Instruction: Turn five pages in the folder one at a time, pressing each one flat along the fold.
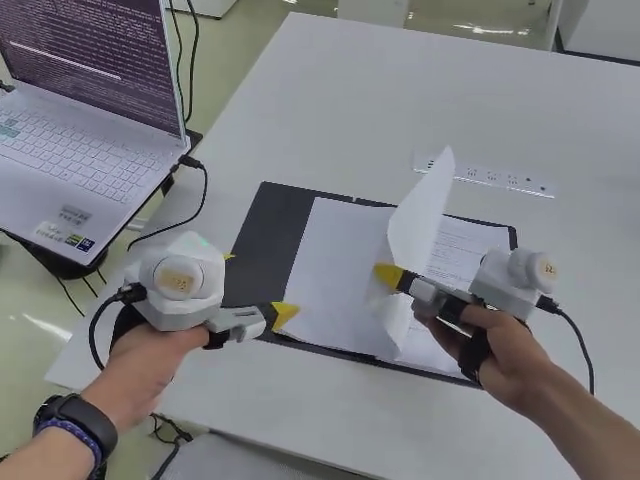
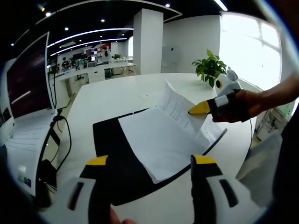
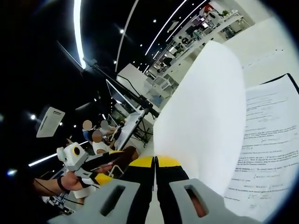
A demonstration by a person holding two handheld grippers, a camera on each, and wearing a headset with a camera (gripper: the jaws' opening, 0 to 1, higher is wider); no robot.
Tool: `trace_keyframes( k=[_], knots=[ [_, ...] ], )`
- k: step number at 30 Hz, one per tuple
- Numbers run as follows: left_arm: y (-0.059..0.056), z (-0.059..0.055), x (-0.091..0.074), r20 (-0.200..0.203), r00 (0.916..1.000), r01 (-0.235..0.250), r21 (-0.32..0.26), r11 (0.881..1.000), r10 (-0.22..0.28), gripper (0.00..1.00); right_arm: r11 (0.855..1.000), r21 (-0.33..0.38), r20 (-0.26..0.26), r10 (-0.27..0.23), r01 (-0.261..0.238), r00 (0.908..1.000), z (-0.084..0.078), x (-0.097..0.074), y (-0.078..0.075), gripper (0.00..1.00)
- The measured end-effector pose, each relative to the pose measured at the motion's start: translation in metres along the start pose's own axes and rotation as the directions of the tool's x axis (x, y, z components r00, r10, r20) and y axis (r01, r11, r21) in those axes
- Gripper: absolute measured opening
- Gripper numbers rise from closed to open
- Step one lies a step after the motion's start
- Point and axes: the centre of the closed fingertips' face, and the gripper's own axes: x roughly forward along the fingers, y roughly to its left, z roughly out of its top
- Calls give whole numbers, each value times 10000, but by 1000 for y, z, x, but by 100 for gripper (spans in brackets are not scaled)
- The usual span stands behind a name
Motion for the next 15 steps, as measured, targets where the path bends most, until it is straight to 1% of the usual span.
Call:
trace_keyframes(
  k=[3,5,8,11,15],
  knots=[
    [1,2,-4,83,10000,-9,13,10000,9,69,10000,8,-191,74,-74,9998,-6,8,3,0],
    [2,1,-5,102,9999,-35,22,10000,35,70,10000,45,-336,87,-86,9994,-11,13,1,0],
    [5,-2,-9,109,9998,-149,-80,9999,150,70,10000,14,-790,58,-57,9969,-25,21,-3,0],
    [6,-3,-15,179,9996,-218,-220,9995,222,70,9999,90,-903,134,-126,9958,-32,27,-2,0],
    [9,-7,-21,192,9993,-330,-315,9990,336,70,9996,221,-1124,190,-166,9935,-42,38,-1,0]
  ],
)
